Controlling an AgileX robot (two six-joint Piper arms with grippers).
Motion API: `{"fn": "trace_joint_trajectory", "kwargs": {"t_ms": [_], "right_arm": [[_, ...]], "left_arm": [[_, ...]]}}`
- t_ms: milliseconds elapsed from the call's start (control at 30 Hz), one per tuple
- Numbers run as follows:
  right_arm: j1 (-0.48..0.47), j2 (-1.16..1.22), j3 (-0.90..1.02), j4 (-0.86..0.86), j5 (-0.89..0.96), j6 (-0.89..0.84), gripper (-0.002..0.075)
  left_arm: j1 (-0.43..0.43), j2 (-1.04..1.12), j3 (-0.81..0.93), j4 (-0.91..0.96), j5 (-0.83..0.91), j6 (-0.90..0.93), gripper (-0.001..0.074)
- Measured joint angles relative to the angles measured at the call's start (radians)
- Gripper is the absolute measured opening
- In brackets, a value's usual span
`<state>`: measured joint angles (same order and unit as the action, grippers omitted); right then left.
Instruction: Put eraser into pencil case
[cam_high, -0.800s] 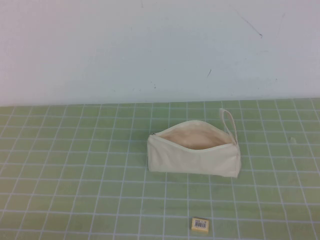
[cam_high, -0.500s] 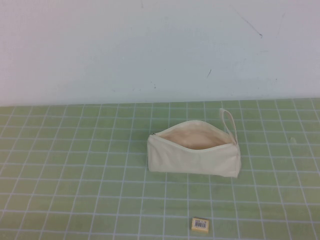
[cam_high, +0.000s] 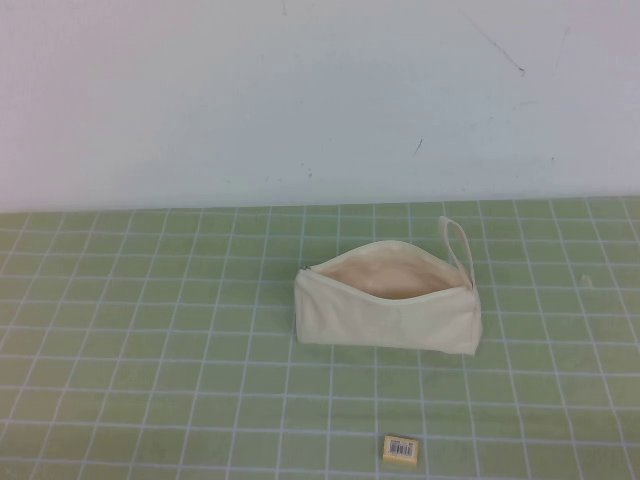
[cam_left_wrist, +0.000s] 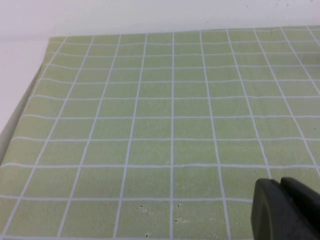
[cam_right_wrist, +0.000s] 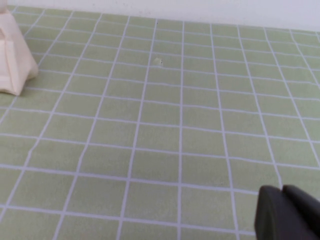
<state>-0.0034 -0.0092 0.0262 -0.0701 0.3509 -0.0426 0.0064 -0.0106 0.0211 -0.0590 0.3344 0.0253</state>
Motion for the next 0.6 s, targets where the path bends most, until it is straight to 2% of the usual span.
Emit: {"fn": "trace_joint_trajectory", "kwargs": {"t_ms": [200,267,333,433,500,600], "right_arm": [[0.0,0.0,0.0,0.048,-0.005,0.012,-0.0001],[0.0,0.0,0.0,0.113,-0.009,0.049,-0.0001],[0.0,0.0,0.0,0.25,-0.014,0.138,-0.0001],[0.0,0.0,0.002,0.579,-0.02,0.313,-0.0001],[0.0,0.0,0.002,0.752,-0.028,0.365,-0.0001],[0.0,0.0,0.002,0.829,-0.036,0.354,-0.0001]], "left_arm": [[0.0,0.0,0.0,0.0,0.0,0.0,-0.0001],[0.0,0.0,0.0,0.0,0.0,0.0,-0.0001],[0.0,0.0,0.0,0.0,0.0,0.0,-0.0001],[0.0,0.0,0.0,0.0,0.0,0.0,-0.0001],[0.0,0.0,0.0,0.0,0.0,0.0,-0.0001],[0.0,0.0,0.0,0.0,0.0,0.0,-0.0001]]}}
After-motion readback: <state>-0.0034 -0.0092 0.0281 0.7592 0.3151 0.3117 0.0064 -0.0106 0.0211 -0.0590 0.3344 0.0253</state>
